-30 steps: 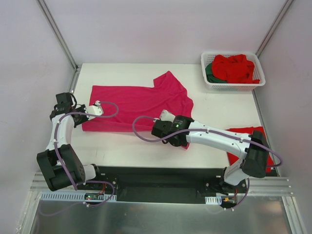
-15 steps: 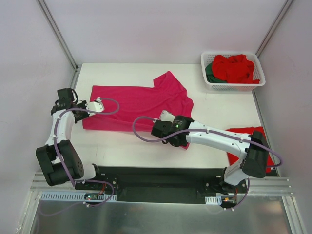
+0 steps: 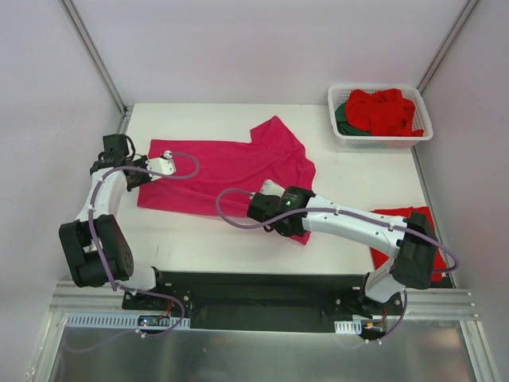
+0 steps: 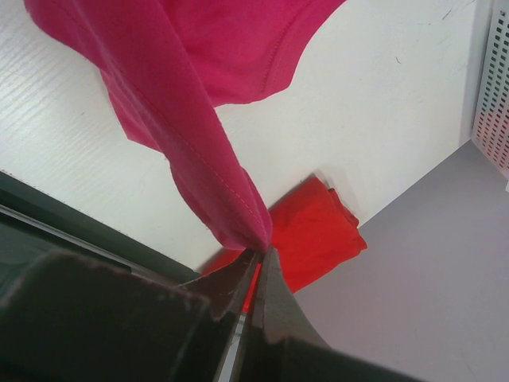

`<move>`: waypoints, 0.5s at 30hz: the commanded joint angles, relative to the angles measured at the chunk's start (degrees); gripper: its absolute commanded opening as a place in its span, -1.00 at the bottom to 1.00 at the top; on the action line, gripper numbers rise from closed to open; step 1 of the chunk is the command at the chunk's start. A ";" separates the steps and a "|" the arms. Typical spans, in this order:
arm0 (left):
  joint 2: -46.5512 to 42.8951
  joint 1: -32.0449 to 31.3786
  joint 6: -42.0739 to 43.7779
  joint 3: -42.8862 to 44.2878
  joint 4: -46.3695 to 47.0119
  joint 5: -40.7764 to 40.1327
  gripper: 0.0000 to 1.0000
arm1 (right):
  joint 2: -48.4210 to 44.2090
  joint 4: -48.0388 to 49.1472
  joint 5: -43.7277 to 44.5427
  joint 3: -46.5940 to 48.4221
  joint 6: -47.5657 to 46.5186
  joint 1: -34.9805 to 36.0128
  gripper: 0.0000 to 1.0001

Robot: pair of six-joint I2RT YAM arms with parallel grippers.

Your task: Fold and stack the t-shirts

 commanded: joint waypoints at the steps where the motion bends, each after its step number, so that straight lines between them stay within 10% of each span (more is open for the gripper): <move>1: 0.66 -0.92 -0.71 1.56 0.94 -0.87 -1.00 | 0.18 -0.54 0.40 1.41 -1.46 -1.02 -0.98; 15: 1.54 -1.01 0.79 1.91 2.69 -3.06 -1.00 | 2.03 0.43 2.42 4.05 -3.39 -4.10 -0.98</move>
